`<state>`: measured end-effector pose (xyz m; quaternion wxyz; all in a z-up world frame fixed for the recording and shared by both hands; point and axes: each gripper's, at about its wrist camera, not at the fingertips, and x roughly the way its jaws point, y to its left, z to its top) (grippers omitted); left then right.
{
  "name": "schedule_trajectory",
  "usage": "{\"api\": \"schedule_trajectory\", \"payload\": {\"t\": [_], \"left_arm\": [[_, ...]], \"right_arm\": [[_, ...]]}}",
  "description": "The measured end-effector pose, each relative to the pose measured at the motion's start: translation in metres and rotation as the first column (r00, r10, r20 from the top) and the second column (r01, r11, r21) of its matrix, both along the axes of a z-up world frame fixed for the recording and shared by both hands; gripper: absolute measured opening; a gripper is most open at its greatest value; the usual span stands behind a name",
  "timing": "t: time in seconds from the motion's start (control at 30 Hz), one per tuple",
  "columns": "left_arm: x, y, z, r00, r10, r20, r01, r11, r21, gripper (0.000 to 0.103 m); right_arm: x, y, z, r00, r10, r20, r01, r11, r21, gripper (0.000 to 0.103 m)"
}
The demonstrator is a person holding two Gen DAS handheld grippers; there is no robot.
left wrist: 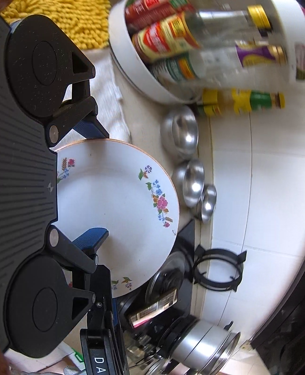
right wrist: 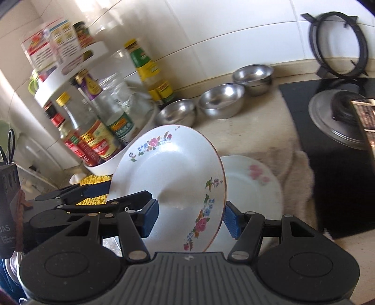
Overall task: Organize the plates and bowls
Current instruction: 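Carry the small floral plate over the plate stack on the towel with the left tool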
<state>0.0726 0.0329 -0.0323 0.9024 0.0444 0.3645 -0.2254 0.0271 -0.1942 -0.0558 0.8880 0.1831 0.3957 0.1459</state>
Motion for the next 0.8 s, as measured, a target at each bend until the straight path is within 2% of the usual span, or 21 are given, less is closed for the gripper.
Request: {"api": "schedule_trajectory", "payload": {"t": [0.27,0.8], "left_arm": [[0.009,-0.036,-0.008,0.999,-0.044,-0.018,0.045,0.999,0.028,0.084],[0.025,-0.055,-0.032,0.994,-0.054,-0.091,0.06,0.997,0.057,0.084]], "right_arm": [[0.002,-0.027,-0.007,0.999,-0.044,-0.025,0.045,0.999,0.006,0.074],[0.018,-0.034,-0.026,0.994,-0.061,-0.086,0.056,0.997,-0.054,0.075]]}}
